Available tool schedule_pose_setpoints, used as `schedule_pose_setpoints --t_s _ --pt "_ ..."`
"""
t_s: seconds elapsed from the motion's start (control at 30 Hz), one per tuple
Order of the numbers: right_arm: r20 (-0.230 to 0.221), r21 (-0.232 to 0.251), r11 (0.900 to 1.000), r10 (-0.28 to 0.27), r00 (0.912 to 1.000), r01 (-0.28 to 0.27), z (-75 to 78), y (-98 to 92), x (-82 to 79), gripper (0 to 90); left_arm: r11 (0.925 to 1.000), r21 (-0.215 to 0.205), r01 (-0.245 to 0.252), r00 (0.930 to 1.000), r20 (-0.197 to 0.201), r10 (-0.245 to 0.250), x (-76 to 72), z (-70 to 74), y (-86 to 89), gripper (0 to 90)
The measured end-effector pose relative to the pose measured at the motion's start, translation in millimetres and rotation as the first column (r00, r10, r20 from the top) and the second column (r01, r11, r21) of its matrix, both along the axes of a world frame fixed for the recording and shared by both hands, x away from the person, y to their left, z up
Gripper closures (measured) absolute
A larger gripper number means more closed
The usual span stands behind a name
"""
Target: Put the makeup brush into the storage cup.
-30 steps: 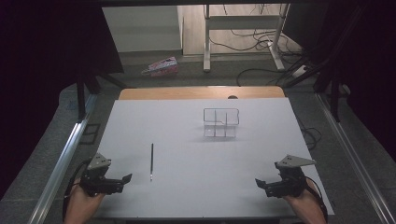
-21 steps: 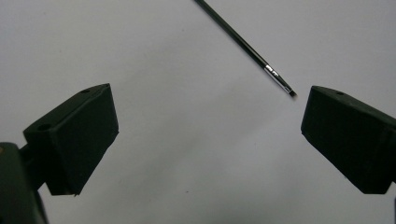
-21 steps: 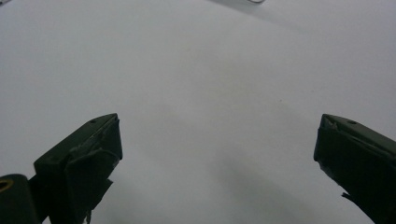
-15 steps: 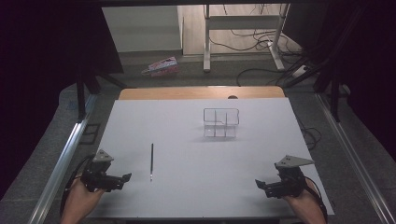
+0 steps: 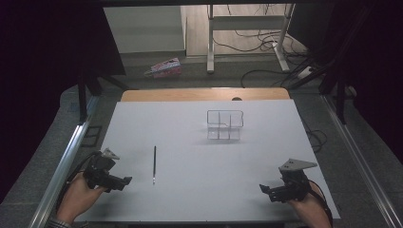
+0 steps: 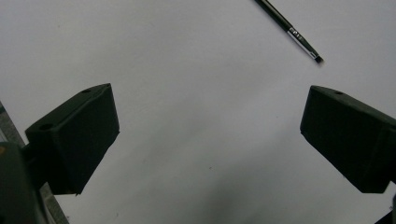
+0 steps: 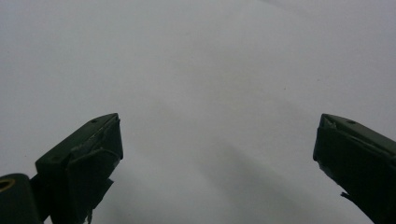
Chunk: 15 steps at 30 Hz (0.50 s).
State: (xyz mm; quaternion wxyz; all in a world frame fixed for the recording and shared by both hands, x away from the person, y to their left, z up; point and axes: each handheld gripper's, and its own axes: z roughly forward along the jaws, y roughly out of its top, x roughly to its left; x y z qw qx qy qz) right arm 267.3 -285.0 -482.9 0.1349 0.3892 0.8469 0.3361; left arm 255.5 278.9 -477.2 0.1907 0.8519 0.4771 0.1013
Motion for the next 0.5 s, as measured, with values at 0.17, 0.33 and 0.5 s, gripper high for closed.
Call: schedule_pose_setpoints --t_s 0.17,0.33,0.5 --pt "0.0 0.0 1.0 0.002 1.0 -0.002 0.2 0.0 -0.1 1.6 0.9994 0.034 0.006 0.9999 -0.013 -0.005 3.4 1.6 -2.0 4.6" --pt "-0.002 -0.007 1.0 0.004 1.0 -0.004 -0.1 0.2 -0.1 1.7 0.9991 0.039 0.017 0.9997 -0.017 -0.016 6.7 3.6 -5.5 3.2" --pt "-0.004 -0.011 1.0 0.005 1.0 -0.005 -0.7 0.5 0.1 1.8 0.9992 0.024 0.031 0.9992 -0.024 -0.031 11.9 6.0 -10.9 2.5"
